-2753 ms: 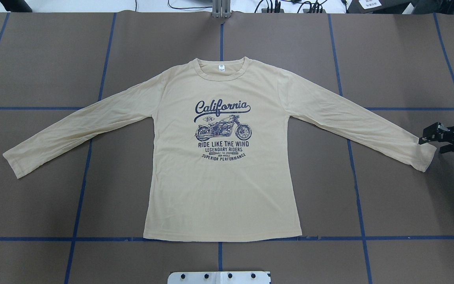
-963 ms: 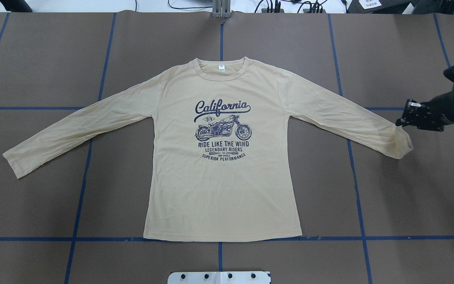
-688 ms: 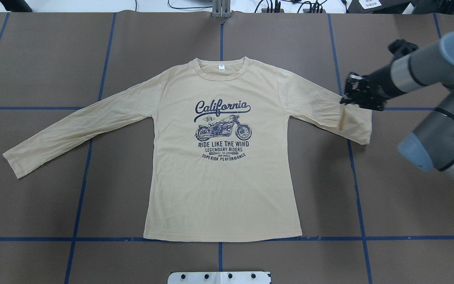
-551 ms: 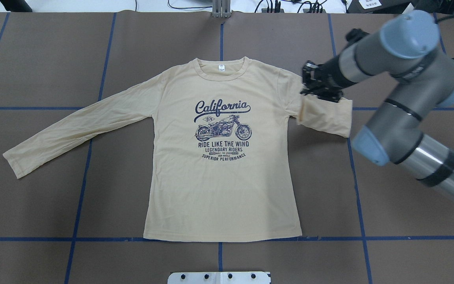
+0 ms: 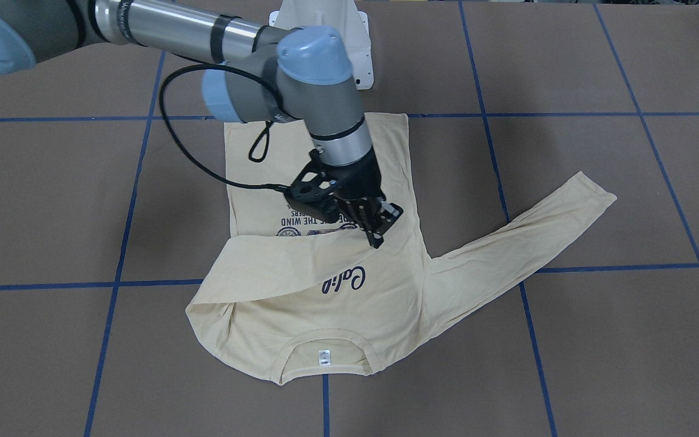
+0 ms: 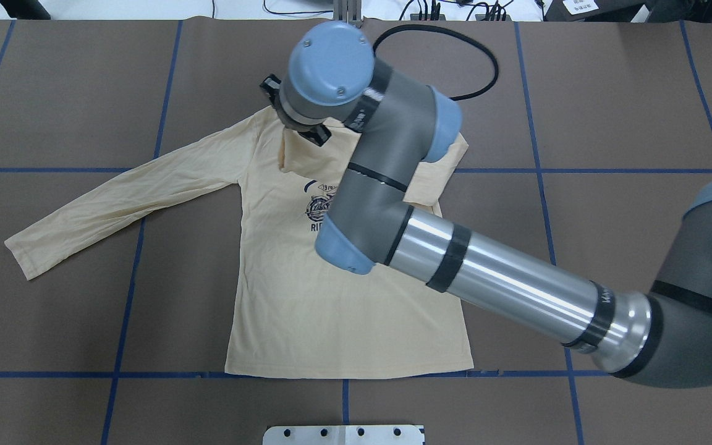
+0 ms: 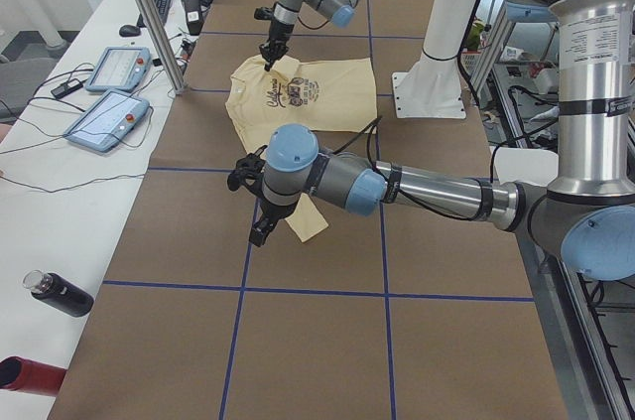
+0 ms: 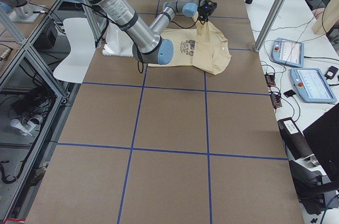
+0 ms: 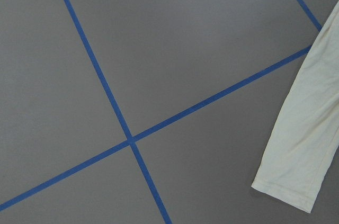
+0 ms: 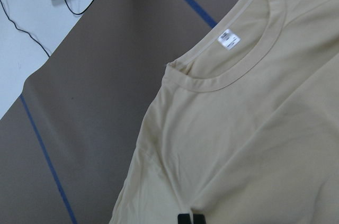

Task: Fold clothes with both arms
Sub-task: 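Carry the grasped sleeve with the right gripper across the shirt toward the collar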

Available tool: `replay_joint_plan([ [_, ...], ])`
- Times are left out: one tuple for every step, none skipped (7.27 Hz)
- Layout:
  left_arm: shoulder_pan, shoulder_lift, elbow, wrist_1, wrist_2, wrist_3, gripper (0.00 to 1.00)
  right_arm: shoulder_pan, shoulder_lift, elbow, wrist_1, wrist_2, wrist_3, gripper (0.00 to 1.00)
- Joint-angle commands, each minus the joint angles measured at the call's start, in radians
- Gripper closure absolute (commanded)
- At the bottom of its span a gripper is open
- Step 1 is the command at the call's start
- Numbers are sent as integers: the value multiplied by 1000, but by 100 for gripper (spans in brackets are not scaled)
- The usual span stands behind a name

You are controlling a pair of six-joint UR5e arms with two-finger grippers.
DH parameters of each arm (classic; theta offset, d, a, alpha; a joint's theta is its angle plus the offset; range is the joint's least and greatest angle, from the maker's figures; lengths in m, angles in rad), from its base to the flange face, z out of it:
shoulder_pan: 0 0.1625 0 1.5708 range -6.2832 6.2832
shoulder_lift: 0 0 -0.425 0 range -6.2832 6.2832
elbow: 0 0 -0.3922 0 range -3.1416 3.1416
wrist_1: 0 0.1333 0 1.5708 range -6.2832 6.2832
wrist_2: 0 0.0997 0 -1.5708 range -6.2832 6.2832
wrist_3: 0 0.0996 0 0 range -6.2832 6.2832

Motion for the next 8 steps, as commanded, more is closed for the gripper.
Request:
replay_joint_plan([
  [0,3,5,0,-24,0,0,-49,113,-226,153,-90,2,100],
  [0,12,2,0,-26,2,0,-48,165,-327,208,-113,2,100],
  [0,15,2,0,-30,2,0,-48,176,-383,305,-159,3,100],
  [0,17,-1,0,-30,2,0,-45,211,-440,337,-186,5,100],
  [0,26,-2,-2,-32,2,0,-43,228,-460,338,-209,11,72],
  [0,28,1,-2,-45,2,0,-39,248,-498,368,-251,16,3],
  [0,37,7,-2,-49,-2,0,-36,256,-527,388,-256,20,2],
  [2,37,11,-2,-80,-9,0,-34,260,-528,391,-256,29,2],
])
